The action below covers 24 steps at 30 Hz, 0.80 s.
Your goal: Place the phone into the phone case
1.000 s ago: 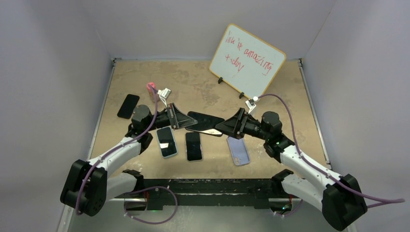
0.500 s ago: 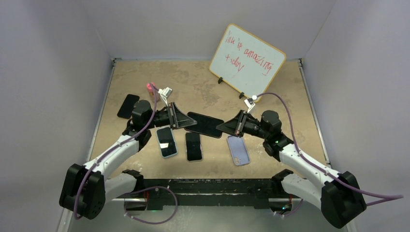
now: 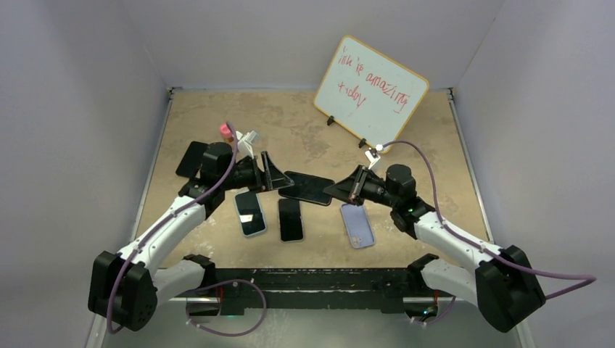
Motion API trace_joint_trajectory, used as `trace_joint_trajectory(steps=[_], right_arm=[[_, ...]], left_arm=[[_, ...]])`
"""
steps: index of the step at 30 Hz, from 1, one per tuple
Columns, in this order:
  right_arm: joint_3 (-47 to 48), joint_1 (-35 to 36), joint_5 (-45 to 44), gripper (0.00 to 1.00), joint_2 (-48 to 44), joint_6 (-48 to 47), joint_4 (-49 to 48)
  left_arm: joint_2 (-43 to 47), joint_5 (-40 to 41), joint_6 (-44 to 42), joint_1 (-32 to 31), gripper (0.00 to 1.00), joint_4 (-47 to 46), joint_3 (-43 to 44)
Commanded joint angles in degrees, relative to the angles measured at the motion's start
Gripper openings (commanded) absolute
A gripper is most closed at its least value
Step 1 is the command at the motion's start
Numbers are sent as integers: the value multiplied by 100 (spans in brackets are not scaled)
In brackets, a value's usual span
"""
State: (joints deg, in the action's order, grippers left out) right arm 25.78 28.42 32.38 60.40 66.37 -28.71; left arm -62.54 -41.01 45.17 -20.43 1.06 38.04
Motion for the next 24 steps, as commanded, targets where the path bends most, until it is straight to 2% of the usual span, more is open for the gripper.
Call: trace_joint_trajectory(steps=[1, 6, 12, 24], right_arm=[[120, -46, -323, 0, 112, 0, -219], [280, -80, -613, 0, 446, -253, -60], [689, -174, -748, 0, 1270, -645, 76], [1616, -472, -412, 0, 3149, -942, -382]], left_arm=[[247, 955, -917, -14, 73, 1153, 522], [325, 1611, -1311, -14, 78, 1873, 706], [436, 2079, -1645, -14, 81, 2206, 663], [462, 2373, -1950, -14, 82, 2405, 538]])
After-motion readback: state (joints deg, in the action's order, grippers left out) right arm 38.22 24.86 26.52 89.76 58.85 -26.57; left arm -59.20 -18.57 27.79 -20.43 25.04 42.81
